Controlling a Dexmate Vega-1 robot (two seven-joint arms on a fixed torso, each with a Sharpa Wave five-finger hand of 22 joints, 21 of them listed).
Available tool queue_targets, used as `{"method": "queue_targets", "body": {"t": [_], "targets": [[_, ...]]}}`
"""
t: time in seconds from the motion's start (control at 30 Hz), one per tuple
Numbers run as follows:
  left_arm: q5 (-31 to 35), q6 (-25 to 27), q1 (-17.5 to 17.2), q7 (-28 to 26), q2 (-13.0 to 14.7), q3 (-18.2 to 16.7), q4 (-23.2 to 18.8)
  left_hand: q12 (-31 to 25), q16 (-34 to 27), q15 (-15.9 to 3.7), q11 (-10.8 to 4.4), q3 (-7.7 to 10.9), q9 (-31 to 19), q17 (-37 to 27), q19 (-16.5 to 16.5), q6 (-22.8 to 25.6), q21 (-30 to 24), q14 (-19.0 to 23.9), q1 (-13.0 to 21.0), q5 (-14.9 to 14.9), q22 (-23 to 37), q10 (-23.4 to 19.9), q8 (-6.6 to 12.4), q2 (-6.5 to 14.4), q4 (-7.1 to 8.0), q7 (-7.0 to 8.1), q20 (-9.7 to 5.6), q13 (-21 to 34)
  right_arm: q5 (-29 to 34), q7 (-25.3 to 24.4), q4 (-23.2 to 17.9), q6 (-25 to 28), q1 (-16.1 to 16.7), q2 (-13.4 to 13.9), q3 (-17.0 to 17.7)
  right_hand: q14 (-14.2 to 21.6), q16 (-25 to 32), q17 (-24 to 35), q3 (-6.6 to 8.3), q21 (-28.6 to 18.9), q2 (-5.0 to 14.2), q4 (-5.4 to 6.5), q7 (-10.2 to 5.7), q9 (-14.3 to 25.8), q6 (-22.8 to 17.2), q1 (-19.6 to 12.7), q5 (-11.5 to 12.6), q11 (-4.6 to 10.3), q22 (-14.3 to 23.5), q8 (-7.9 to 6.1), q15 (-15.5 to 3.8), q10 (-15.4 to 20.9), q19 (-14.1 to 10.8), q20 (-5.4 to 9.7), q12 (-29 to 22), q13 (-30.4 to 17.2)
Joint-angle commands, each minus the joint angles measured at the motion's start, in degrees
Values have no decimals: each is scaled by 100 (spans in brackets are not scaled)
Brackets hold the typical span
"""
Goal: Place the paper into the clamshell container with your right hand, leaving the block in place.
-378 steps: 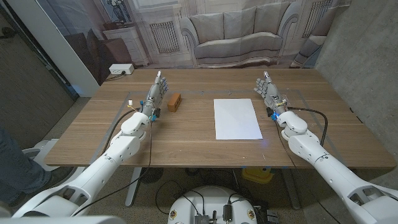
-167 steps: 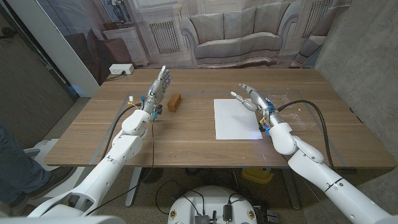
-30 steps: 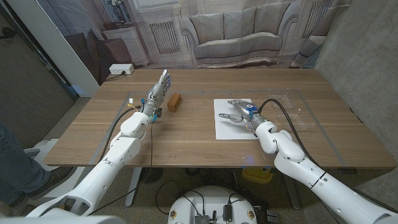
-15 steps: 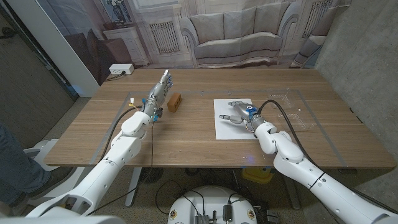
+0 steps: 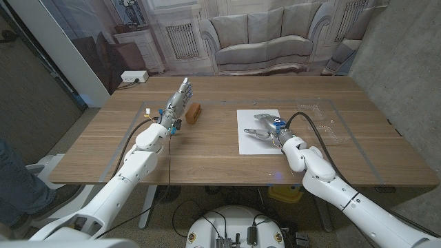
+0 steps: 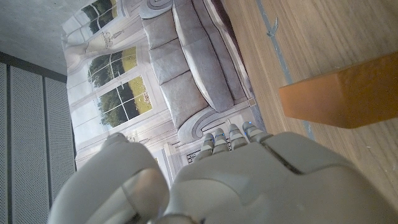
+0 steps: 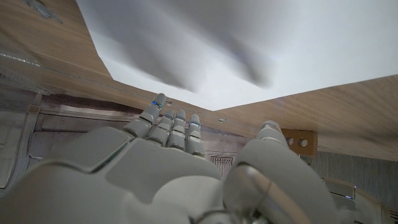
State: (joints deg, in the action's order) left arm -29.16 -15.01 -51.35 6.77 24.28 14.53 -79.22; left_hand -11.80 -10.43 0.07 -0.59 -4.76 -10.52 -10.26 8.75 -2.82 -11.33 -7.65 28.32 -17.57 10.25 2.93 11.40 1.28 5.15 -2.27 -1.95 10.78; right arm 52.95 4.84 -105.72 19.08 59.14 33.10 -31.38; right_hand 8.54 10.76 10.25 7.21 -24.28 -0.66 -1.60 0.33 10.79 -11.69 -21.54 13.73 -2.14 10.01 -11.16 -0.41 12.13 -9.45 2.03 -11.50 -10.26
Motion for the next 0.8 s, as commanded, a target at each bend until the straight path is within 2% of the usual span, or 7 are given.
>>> {"method": "queue_targets", "body": {"t": [0.03,0.53,0.8], "targets": [[16,18,13,28,-23,-18,46,12,-27,-1,-19,-31,-27,-21,60,-29,-8,-30,37,4,14,55,-7,16,19,-18,-111,13,-11,50,58,83,-24,-28,-22,-9,-11,23,14,87,-4,-35,-82,14,33,-43,-5,-2,8,26,56,-34,91,77,-13,-29],[29,48,49,57,-63,-35,89,12,-25,-1,-17,-48,-27,-22,67,-26,-8,-38,44,9,15,59,-6,24,19,-18,-106,13,-9,161,191,149,-138,-51,-95,-115,-34,26,19,184,25,-51,-124,18,77,-64,-10,-4,5,28,126,-161,168,5,20,-34],[40,51,64,76,-85,-44,128,9,-28,0,-17,-56,-27,-22,66,-31,-10,-32,47,11,15,54,-8,28,20,-19,-99,13,18,255,229,204,-170,-58,-138,-158,-35,18,94,232,121,-122,-138,20,109,-214,-3,-20,3,24,167,-229,156,-30,26,-37]]}}
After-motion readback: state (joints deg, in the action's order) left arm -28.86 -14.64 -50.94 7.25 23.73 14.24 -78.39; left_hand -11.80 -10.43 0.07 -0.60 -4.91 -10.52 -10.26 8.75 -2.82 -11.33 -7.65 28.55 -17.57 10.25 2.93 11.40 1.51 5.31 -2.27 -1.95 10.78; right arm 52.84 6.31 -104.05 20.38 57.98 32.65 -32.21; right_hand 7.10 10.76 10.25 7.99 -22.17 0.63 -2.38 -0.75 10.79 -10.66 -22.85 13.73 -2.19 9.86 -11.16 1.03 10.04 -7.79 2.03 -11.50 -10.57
